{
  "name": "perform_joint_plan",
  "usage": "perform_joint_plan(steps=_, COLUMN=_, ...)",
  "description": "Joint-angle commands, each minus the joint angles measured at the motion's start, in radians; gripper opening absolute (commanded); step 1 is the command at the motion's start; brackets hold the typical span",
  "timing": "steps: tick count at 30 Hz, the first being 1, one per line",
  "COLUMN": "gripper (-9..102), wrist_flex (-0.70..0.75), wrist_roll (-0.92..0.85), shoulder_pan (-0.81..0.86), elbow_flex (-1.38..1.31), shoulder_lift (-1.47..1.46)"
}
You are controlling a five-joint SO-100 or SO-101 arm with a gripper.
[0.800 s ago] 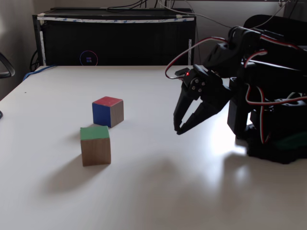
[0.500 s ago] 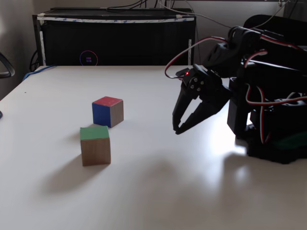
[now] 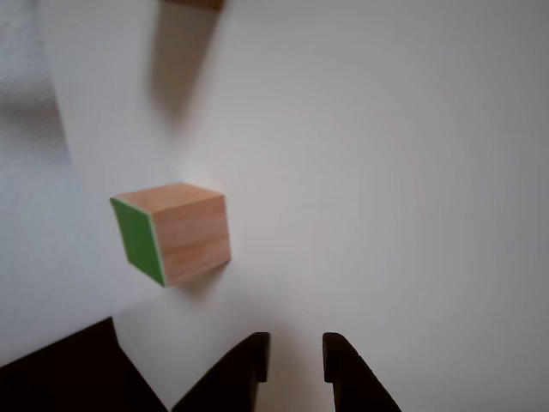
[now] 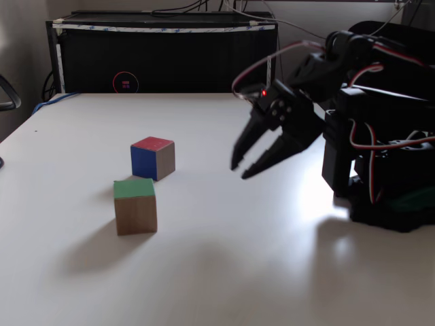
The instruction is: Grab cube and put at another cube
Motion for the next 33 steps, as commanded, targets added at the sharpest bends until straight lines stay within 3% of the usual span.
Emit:
perform_joint_plan(steps=1, gripper=16, wrist_flex=-0.058, wrist_roll=0.005, shoulder_pan=-0.061, elbow_flex=-0.120, shoulder_lift=-0.167)
perform_joint_plan(steps=13, gripper=25, wrist_flex=-0.037, wrist_roll=0.064, shoulder_pan=-0.137, elbow_flex=-0.861, shoulder_lift=-1.160)
perform_joint_plan(steps=23, gripper=33, wrist_flex=0.140, wrist_roll=0.109, shoulder_pan=-0.133, elbow_flex=-1.341, shoulder_lift=-1.571)
perform_joint_plan(steps=33, gripper=36, wrist_flex=0.184, wrist_roll=0.133, shoulder_pan=-0.158, elbow_flex=-1.513, shoulder_lift=-1.832)
